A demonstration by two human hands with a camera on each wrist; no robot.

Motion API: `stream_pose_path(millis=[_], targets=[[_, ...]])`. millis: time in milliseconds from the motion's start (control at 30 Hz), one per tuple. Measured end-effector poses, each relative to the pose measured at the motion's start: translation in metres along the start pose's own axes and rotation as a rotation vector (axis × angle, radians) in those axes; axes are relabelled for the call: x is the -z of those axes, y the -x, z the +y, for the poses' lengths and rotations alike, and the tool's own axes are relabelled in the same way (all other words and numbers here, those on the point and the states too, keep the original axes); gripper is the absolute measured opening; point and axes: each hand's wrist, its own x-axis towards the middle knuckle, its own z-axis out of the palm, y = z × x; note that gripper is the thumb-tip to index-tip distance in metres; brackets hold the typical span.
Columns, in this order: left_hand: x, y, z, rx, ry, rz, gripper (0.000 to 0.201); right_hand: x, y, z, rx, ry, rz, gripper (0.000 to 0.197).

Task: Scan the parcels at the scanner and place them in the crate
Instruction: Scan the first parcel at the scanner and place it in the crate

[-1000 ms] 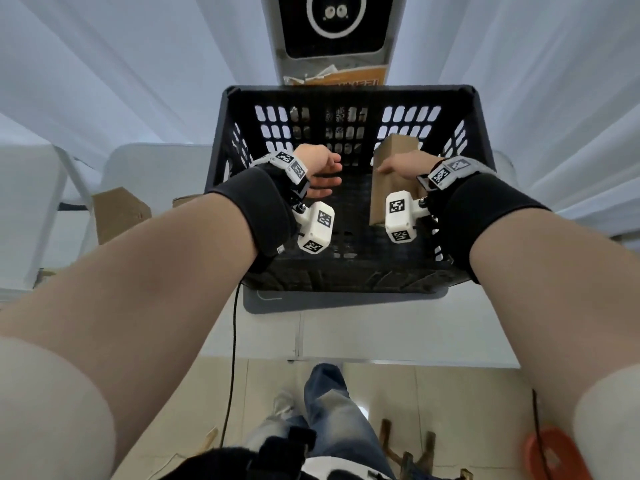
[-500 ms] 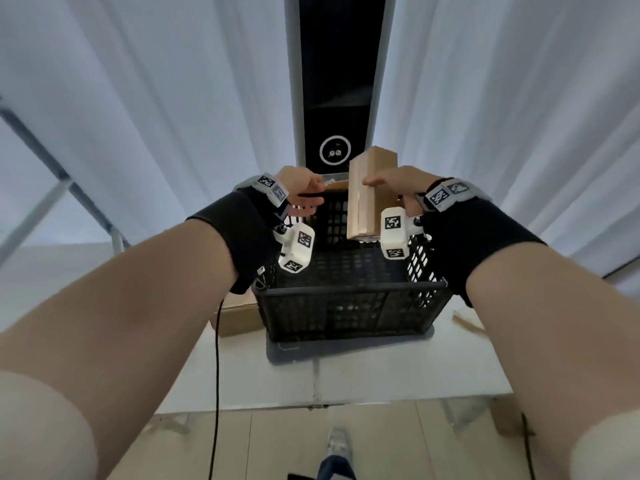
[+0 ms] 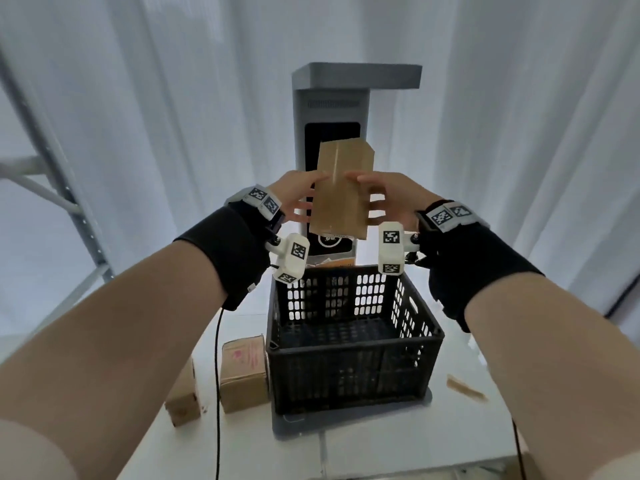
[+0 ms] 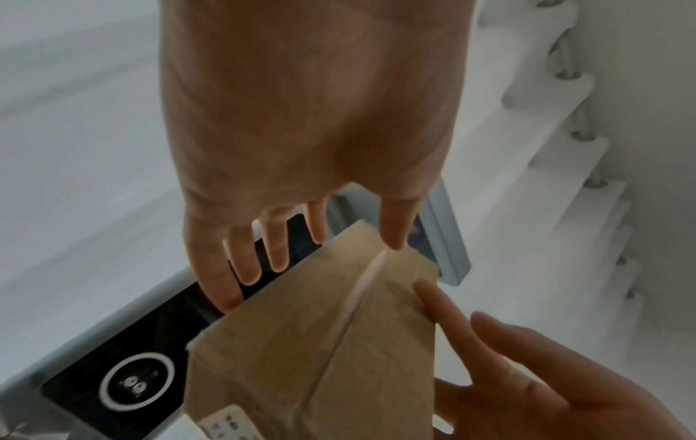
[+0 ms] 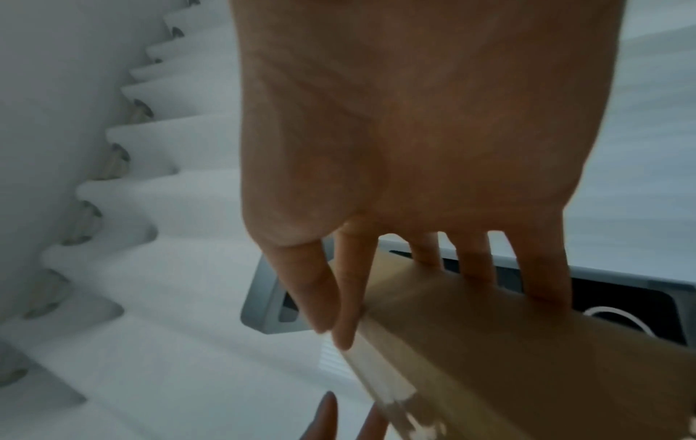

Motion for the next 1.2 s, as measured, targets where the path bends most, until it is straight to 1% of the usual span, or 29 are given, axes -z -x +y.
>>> stream_pose_path(millis=[67, 133, 167, 233, 300, 400, 467, 633, 800, 867, 933, 1000, 1067, 1100, 1167, 1200], targets=[[0.001, 0.008, 0.014, -0.038, 0.029, -0.028, 0.03, 0.002, 0.006, -0.014, 0.073, -0.028, 0.006, 0.032], [0.001, 0.014, 0.027, -0.087, 0.035, -0.023, 0.026, 0.006, 0.009, -0.028, 0.133, -0.049, 0.017, 0.033], [0.0, 0.015, 0.032, -0.112, 0.034, -0.017, 0.028, 0.008, 0.01, -0.034, 0.156, -0.06, 0.016, 0.033], [-0.003, 0.019, 0.044, -0.155, 0.037, -0.026, 0.038, 0.014, 0.01, -0.044, 0.185, -0.081, 0.009, 0.032], [-0.005, 0.022, 0.052, -0.18, 0.028, -0.047, 0.044, 0.022, 0.01, -0.051, 0.193, -0.102, 0.009, 0.033], [-0.007, 0.021, 0.062, -0.208, 0.001, -0.063, 0.044, 0.034, 0.007, -0.058, 0.194, -0.148, 0.022, 0.041], [-0.011, 0.021, 0.068, -0.234, -0.012, -0.069, 0.042, 0.041, 0.006, -0.063, 0.214, -0.169, 0.033, 0.045], [-0.02, 0.021, 0.08, -0.278, -0.056, -0.053, 0.025, 0.049, 0.002, -0.071, 0.246, -0.18, 0.092, 0.05], [-0.025, 0.02, 0.084, -0.278, -0.054, -0.046, 0.028, 0.053, -0.006, -0.074, 0.249, -0.162, 0.178, 0.06], [-0.028, 0.02, 0.086, -0.274, -0.047, -0.049, 0.027, 0.054, -0.009, -0.075, 0.247, -0.127, 0.193, 0.058], [-0.03, 0.019, 0.088, -0.273, -0.051, -0.05, 0.021, 0.055, -0.012, -0.076, 0.241, -0.089, 0.203, 0.05], [-0.031, 0.017, 0.089, -0.274, -0.05, -0.048, 0.019, 0.055, -0.014, -0.076, 0.239, -0.054, 0.224, 0.041], [-0.032, 0.016, 0.088, -0.279, -0.039, -0.049, 0.026, 0.056, -0.016, -0.075, 0.242, -0.019, 0.226, 0.036], [-0.033, 0.015, 0.089, -0.282, -0.025, -0.051, 0.035, 0.056, -0.017, -0.074, 0.24, -0.006, 0.214, 0.039], [-0.037, 0.012, 0.088, -0.286, -0.007, -0.055, 0.05, 0.056, -0.017, -0.072, 0.232, 0.005, 0.191, 0.053], [-0.038, 0.011, 0.088, -0.289, -0.001, -0.058, 0.053, 0.055, -0.017, -0.071, 0.23, 0.006, 0.183, 0.059]])
